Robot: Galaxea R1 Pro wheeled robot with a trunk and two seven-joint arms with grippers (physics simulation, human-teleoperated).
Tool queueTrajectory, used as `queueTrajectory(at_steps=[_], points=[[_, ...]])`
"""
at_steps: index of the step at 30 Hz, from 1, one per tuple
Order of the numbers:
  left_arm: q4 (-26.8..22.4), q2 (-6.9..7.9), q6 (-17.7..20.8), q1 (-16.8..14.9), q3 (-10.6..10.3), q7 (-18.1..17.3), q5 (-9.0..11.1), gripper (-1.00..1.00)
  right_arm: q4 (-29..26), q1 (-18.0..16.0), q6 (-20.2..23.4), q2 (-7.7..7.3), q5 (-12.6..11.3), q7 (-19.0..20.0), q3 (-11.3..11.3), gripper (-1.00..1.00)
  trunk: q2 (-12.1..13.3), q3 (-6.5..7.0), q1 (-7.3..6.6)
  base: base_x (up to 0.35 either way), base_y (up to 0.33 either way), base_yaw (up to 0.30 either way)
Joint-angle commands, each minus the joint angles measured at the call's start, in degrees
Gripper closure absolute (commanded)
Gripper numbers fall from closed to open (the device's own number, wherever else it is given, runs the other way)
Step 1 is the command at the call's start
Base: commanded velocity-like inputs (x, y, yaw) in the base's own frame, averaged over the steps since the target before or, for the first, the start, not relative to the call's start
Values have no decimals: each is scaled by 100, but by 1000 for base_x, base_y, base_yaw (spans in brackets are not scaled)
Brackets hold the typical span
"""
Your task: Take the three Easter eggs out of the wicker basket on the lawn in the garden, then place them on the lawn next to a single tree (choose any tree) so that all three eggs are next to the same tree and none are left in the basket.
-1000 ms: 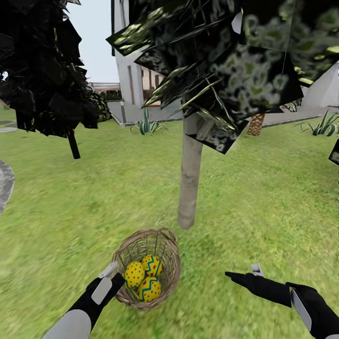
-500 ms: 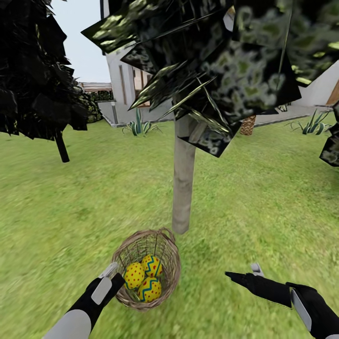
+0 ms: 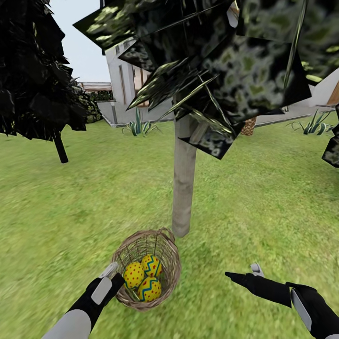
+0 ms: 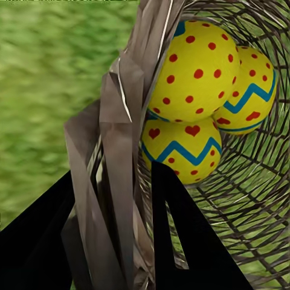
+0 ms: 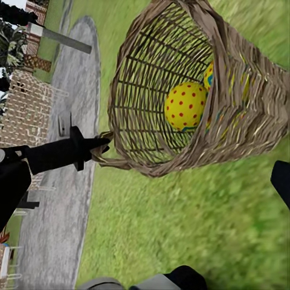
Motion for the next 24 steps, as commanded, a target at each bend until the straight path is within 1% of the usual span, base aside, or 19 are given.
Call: queueTrajectory(at_steps=[1,16,17,24], points=[[-16,-4,24,-2,13,31,76,100,1,-3,46,-1,-23,8,-2,-100,-44,-23,22,0,0,0],[-14,-4,27,-2,17,31,81,100,1,-3,46,-1,-23,8,-2,-100,-646,-293,351,0,0,0],[-21,-7,63,-2,26,22,93,100,34,-6,40,-25,1,8,5,-100,-645,-293,351,0,0,0],[-49,-4,71,-2,26,22,77,100,44,6,46,-27,21,-1,10,-100,-645,-293,351,0,0,0]])
